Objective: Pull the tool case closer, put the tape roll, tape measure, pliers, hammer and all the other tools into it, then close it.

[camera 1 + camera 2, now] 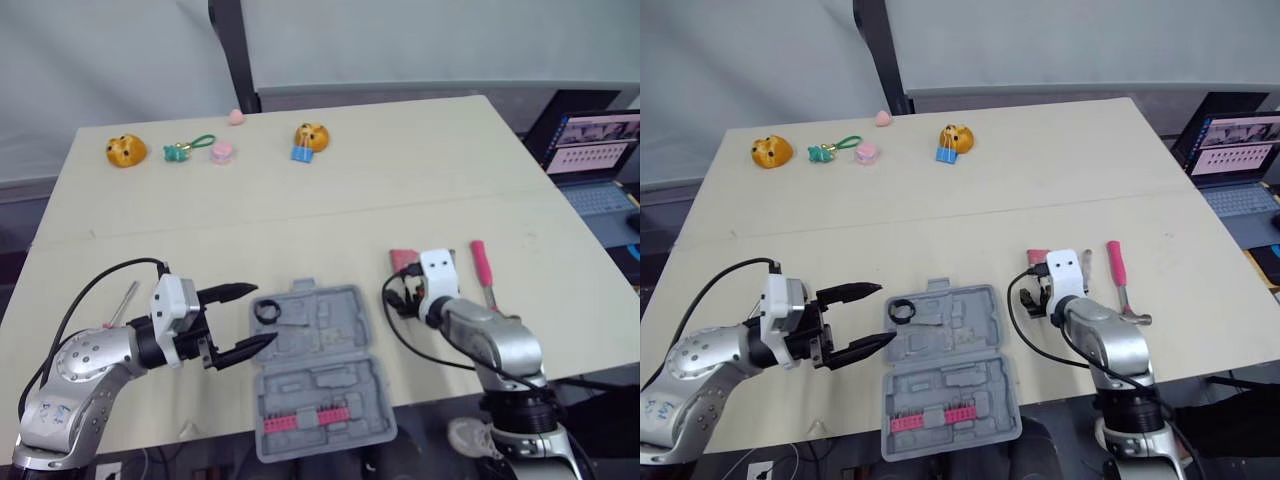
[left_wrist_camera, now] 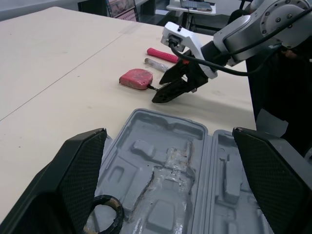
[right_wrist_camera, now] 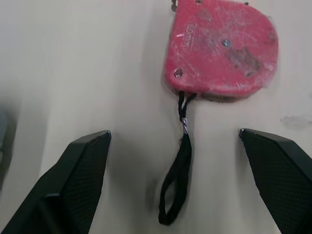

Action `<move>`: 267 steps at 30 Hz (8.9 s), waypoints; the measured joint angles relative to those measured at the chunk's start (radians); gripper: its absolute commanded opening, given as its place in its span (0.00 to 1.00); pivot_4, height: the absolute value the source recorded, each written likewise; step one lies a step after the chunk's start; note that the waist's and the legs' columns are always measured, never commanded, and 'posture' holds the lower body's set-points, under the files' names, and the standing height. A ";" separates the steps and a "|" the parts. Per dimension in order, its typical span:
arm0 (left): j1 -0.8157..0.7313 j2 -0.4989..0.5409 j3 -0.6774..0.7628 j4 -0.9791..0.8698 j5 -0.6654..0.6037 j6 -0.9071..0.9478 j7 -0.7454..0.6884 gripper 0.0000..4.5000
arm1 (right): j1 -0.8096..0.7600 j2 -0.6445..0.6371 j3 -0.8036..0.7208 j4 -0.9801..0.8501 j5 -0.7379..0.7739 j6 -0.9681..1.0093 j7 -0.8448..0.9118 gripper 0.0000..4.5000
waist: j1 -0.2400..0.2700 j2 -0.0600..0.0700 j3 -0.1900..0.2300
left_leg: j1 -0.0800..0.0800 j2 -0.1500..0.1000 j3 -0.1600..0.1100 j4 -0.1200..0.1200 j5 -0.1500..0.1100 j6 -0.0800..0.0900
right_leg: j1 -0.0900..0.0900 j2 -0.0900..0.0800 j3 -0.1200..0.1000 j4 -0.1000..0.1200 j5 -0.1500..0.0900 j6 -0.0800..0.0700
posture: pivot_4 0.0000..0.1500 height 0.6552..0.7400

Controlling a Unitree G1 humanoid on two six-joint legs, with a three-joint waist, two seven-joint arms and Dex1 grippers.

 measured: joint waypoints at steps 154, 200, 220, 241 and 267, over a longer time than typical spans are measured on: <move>0.275 0.034 0.114 0.048 0.026 -0.414 -0.334 1.00 | 0.278 -0.701 0.083 0.017 -0.012 -0.817 1.050 0.98 | 0.025 0.000 0.012 | 0.000 0.001 0.000 0.001 0.000 0.003 | 0.004 -0.002 -0.002 -0.010 0.002 0.003 | 1.00 0.71; 0.335 0.022 0.113 -0.029 0.034 -0.414 -0.247 1.00 | 0.122 -0.570 0.229 0.247 -0.167 -0.974 1.083 0.98 | 0.024 0.000 0.012 | 0.000 0.001 0.001 0.003 0.000 0.002 | 0.004 -0.002 -0.002 -0.008 0.002 0.002 | 1.00 0.71; 0.327 0.022 0.099 -0.029 0.035 -0.391 -0.215 1.00 | 0.084 -0.600 0.229 0.189 -0.174 -0.884 1.106 0.66 | 0.023 0.000 0.012 | 0.000 0.001 0.000 0.003 0.000 0.002 | 0.004 -0.002 -0.002 -0.007 0.002 0.002 | 1.00 0.71; 0.262 0.042 0.172 0.120 0.014 -0.356 -0.254 1.00 | -0.635 -0.591 0.709 -0.111 -0.310 -0.018 1.277 0.66 | -0.001 0.002 0.013 | -0.003 0.001 -0.002 0.000 -0.001 0.001 | 0.000 -0.003 -0.005 -0.007 0.001 0.001 | 1.00 0.71; 0.247 0.038 0.169 0.243 0.042 -0.429 -0.296 1.00 | -0.770 -0.225 0.934 0.301 -0.436 -0.140 1.208 0.66 | -0.029 0.001 0.013 | -0.003 0.001 0.000 0.001 -0.001 0.000 | -0.003 -0.003 -0.008 -0.001 0.001 0.001 | 1.00 0.71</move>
